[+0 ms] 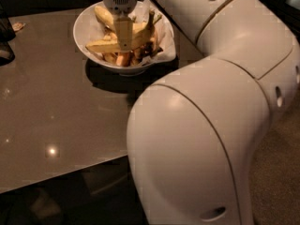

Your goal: Pick banana from white bowl

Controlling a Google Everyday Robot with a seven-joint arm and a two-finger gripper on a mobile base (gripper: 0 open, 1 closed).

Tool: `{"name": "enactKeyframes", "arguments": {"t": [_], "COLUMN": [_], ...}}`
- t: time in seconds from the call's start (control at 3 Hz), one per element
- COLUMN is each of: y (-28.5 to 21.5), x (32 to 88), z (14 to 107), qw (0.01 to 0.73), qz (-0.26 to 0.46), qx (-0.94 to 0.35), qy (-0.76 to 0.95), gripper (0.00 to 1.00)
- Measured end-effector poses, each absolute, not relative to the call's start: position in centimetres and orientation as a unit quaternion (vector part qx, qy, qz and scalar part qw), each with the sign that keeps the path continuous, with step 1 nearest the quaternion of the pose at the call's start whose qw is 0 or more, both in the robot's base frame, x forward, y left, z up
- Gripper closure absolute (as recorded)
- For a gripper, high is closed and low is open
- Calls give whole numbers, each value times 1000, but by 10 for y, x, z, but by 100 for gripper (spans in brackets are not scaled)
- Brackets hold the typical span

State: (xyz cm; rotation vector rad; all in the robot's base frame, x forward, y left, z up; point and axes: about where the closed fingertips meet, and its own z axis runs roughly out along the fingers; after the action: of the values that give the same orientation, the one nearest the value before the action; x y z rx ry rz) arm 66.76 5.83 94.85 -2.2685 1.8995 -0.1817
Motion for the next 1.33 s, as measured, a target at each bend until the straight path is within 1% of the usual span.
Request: {"name": "enactKeyframes", "arguments": {"t": [0.33,1.0,1.33], "y": [57,51,51], "x": [674,681,681], "z": [940,921,920], "qw": [78,56,55], "qz": [-64,-61,-60], "qx": [-762,-758,-758], "qy": [640,647,647], "gripper": [35,38,43]}}
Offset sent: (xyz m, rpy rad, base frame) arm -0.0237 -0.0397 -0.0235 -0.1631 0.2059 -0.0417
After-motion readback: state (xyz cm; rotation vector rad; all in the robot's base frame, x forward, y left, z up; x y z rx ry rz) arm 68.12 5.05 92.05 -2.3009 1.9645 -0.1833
